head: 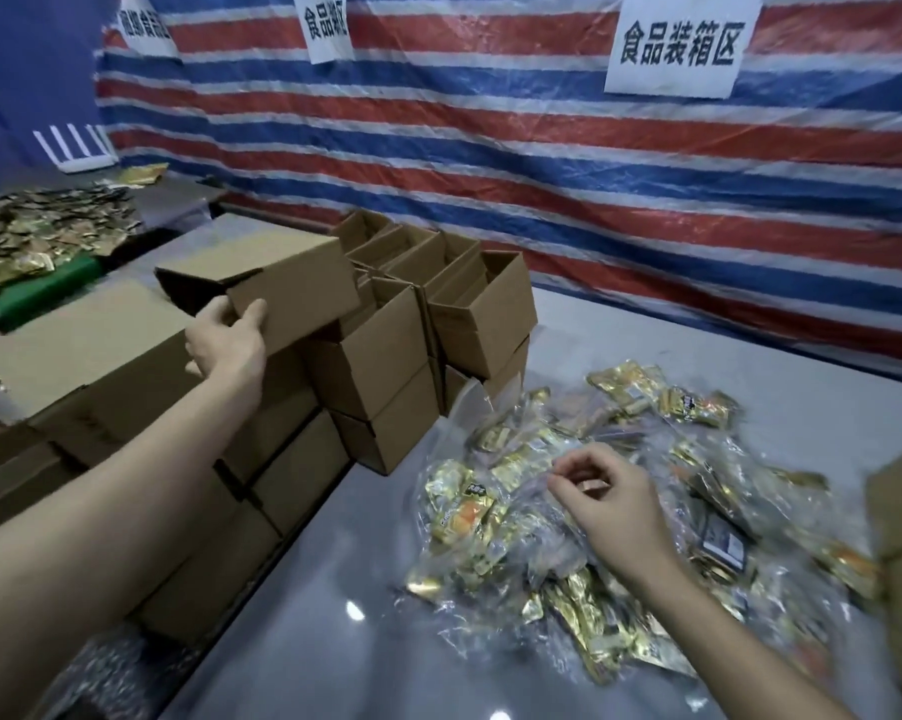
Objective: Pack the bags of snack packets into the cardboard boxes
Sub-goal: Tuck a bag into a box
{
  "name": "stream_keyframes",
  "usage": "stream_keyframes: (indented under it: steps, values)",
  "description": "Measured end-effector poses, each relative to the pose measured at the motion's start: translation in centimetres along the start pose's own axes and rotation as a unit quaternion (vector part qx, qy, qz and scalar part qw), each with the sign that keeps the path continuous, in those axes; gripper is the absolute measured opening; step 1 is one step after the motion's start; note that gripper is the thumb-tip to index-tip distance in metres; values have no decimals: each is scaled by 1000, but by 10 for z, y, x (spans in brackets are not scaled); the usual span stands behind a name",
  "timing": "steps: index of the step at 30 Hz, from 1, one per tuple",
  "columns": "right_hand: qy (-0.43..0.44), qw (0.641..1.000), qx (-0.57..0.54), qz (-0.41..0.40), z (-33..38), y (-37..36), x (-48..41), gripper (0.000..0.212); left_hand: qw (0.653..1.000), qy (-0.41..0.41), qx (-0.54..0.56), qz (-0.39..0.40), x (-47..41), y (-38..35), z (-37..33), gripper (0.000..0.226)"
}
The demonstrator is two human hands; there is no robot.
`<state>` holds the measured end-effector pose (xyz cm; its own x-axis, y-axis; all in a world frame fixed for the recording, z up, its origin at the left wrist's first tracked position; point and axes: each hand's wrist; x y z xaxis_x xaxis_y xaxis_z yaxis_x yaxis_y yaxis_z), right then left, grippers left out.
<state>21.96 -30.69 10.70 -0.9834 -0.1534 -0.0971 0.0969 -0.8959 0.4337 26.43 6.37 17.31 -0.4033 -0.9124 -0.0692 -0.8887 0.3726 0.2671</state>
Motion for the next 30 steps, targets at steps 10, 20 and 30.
stream_keyframes:
  steps: [10,20,30]
  values:
    - [5,999,-29,-32,39,20,30,16,966,-143,100,193,74,84,-21,22]
    - [-71,991,-70,-85,4,30,116,20,839,-336,19,427,184,107,11,10]
    - [-333,924,-98,-162,-52,30,194,83,403,-650,-198,613,282,82,136,37]
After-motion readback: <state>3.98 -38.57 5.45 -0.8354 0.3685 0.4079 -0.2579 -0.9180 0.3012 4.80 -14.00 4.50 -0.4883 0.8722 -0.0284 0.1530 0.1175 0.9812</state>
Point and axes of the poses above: each hand's wrist, its own x-axis away from the middle knuckle, its own y-axis out of the back of the hand, z = x × y, and after that the axes turned 1 degree about x, right-handed
